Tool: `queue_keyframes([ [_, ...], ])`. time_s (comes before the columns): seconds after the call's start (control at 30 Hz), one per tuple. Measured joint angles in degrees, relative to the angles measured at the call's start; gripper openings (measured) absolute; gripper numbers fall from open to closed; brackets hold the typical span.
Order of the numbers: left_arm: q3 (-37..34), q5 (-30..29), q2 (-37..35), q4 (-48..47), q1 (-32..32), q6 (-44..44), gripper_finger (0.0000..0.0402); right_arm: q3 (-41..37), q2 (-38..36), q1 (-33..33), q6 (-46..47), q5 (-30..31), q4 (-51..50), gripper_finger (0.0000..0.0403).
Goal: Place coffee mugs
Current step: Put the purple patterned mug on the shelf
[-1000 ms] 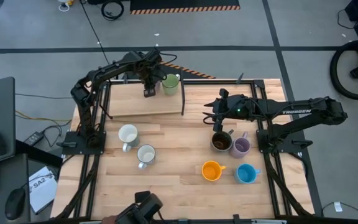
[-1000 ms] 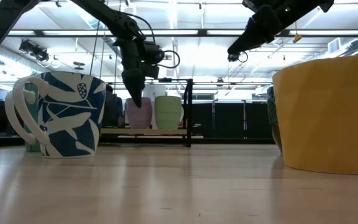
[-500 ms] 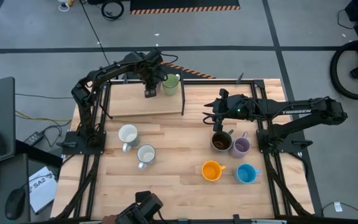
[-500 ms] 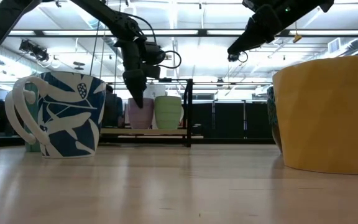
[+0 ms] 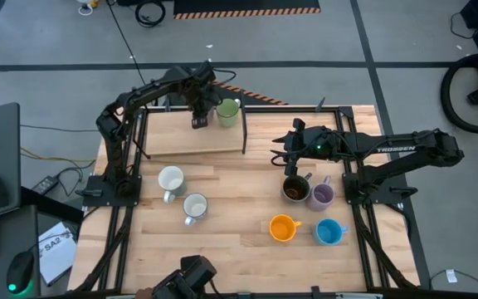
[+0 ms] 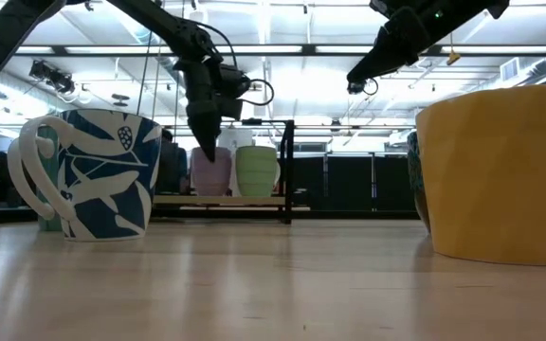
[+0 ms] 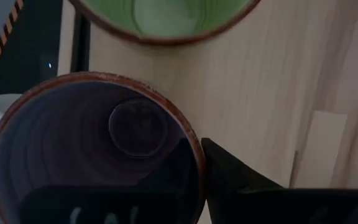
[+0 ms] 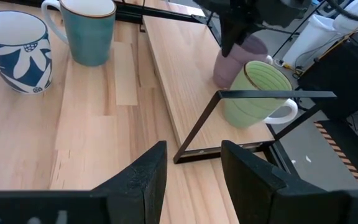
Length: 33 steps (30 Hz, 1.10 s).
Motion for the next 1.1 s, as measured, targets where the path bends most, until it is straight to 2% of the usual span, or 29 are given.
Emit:
queue_keyframes([
  [0.57,0.61,1.82,-0.04,-0.03,0.07,-0.81,0.0034,0.00,0.00,-0.01,0.00,-0.09,0.04,0.0158],
  [1.1,0.10,0.95,0.85,1.53,0.07,-0.77,0.0034,0.00,0.00,0.32,0.02,-1.19,0.48,0.0158],
])
